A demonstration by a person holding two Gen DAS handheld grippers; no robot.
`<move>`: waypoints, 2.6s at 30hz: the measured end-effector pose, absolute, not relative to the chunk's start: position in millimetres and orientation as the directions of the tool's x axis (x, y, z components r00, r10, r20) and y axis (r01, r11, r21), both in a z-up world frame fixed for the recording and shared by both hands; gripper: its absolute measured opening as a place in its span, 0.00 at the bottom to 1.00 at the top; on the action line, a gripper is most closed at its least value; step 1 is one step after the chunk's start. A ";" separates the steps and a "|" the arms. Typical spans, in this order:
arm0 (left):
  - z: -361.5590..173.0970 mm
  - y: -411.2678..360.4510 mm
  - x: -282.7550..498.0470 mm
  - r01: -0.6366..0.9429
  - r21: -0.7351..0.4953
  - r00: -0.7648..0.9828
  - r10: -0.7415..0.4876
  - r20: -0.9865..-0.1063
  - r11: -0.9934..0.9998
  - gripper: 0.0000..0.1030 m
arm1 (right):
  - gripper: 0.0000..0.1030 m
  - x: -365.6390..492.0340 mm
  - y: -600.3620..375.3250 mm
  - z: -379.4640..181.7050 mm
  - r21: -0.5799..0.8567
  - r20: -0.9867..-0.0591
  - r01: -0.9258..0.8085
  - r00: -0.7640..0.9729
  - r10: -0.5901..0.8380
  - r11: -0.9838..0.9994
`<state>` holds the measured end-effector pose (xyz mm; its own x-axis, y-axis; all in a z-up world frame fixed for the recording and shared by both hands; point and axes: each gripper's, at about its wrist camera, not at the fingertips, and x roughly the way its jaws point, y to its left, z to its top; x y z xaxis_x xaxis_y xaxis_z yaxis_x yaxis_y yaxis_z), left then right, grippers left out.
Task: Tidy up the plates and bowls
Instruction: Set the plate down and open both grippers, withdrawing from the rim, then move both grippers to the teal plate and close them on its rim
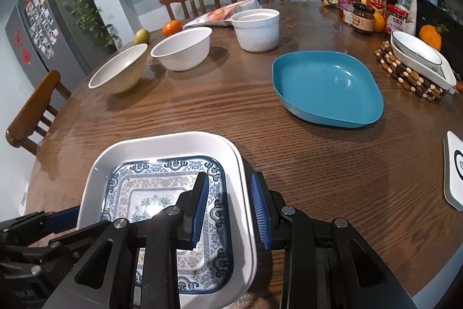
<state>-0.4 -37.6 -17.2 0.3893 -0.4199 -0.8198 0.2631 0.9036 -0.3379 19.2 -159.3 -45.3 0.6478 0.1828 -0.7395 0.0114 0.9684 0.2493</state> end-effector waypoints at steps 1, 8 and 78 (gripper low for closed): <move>-17.3 -36.7 0.3 0.263 -0.345 0.384 -0.426 -0.819 0.901 0.57 | 0.32 19.1 -160.5 -44.7 0.252 -0.737 0.011 0.650 0.184 0.968; -8.5 -30.5 -2.7 0.270 -0.362 0.401 -0.446 -0.800 0.892 0.57 | 0.32 17.1 -164.2 -41.8 0.264 -0.729 0.016 0.658 0.189 0.964; 27.1 -183.9 111.8 0.327 -0.284 0.447 -0.413 -0.794 0.901 0.71 | 0.71 87.1 -311.4 2.4 0.442 -0.602 0.123 0.775 0.192 0.889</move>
<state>111.8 -183.9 27.1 0.4473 -0.4126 -0.7936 0.3273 0.9012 -0.2840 87.1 -311.4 2.4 0.7749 0.1922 -0.6022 0.1232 0.8885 0.4420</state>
